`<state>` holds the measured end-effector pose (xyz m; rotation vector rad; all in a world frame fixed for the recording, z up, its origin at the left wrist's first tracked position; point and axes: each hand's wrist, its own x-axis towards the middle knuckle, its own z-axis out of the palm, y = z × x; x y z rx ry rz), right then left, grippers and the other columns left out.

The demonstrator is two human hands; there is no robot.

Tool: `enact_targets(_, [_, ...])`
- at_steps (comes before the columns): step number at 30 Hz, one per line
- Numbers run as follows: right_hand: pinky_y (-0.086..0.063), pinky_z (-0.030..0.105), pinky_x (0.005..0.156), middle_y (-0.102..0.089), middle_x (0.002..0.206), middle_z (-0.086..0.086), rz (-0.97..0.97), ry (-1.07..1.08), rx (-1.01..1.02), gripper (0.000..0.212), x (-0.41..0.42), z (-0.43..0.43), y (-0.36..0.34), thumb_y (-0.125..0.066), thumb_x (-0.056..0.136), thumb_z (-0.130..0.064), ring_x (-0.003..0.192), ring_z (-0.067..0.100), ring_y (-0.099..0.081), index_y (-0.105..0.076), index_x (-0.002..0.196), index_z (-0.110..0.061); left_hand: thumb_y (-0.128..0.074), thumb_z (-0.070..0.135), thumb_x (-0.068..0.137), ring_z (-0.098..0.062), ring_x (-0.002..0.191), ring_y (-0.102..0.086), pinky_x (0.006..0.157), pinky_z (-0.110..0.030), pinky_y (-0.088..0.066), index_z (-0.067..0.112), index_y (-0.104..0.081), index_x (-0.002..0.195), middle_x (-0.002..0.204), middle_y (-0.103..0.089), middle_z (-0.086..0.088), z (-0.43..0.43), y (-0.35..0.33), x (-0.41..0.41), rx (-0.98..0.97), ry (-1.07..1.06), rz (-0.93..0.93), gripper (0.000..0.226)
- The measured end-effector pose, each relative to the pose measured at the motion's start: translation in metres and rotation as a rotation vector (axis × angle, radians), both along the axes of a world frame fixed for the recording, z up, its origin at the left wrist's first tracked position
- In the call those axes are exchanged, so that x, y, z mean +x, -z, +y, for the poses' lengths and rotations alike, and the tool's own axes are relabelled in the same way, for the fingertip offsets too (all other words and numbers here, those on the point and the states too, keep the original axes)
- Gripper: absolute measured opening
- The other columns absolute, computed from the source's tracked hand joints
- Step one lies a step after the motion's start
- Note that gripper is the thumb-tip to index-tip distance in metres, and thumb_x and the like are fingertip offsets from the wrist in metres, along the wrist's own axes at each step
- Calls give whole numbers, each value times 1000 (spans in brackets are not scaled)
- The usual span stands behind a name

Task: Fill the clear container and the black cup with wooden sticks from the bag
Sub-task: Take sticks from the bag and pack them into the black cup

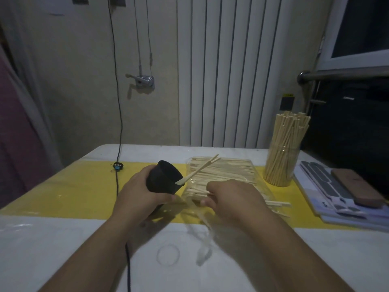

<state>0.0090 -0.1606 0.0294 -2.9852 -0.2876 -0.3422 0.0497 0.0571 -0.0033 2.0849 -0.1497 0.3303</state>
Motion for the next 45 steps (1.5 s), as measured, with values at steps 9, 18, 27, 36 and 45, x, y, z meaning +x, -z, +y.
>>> enact_targets(9, [-28, 28, 49, -58, 55, 0, -650, -92, -7, 22, -2, 0, -8, -68, 69, -31, 52, 30, -55, -52, 59, -20, -80, 55, 37, -7, 98, -59, 84, -42, -53, 64, -50, 97, 107, -62, 22, 0, 1, 1, 6, -5, 10, 67])
enact_targets(18, [-30, 35, 62, -51, 75, 10, -1110, -259, 274, 40, 4, -1, -5, -39, 104, -34, 66, 25, -41, -48, 72, -13, -79, 56, 37, -8, 99, -61, 85, -43, -53, 67, -49, 97, 107, -63, 19, 0, 2, 1, 16, -5, 4, 68])
enact_targets(27, [-48, 22, 66, -59, 85, 10, -1046, -284, 628, 39, 9, -5, 3, -52, 102, -31, 76, 15, -55, -73, 86, -1, -78, 55, 36, -11, 101, -62, 87, -45, -54, 63, -51, 104, 108, -64, 19, -2, 1, 0, 23, -16, 17, 74])
enact_targets(36, [-56, 25, 57, -68, 64, 8, -543, -162, 1522, 14, -10, 12, -17, -67, 93, -15, 60, 20, -71, -59, 82, -13, -80, 52, 38, -8, 102, -61, 88, -43, -54, 64, -50, 105, 109, -64, 22, -2, 2, -1, 43, -9, 2, 74])
enact_targets(45, [-54, 26, 46, -63, 58, 7, -208, -27, 1577, 20, 2, 8, -10, -77, 84, -8, 46, 14, -59, -59, 81, 0, -81, 48, 39, -8, 102, -60, 87, -42, -53, 58, -51, 110, 109, -62, 24, -2, 1, 0, 49, 2, -9, 78])
